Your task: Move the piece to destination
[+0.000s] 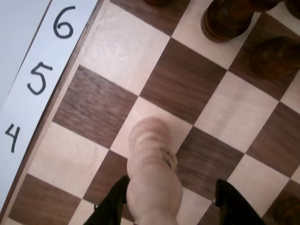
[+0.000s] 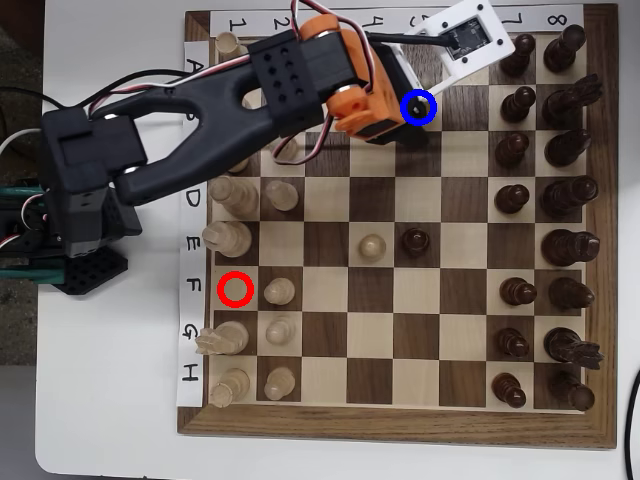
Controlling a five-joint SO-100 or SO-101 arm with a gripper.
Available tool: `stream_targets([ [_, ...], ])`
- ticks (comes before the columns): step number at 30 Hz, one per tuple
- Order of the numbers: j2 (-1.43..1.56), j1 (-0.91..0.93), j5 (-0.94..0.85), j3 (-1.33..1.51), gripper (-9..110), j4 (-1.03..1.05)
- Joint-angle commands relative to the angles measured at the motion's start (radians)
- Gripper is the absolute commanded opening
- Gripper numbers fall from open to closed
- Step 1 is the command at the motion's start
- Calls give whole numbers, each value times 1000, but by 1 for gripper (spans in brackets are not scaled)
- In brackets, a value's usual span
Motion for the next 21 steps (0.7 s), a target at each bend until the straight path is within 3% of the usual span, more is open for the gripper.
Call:
stream_targets([
  [1, 127, 5, -11, 29, 23, 12],
  [12, 508, 41, -49, 187, 1, 175],
  [21, 980, 224, -416, 316, 0, 339],
])
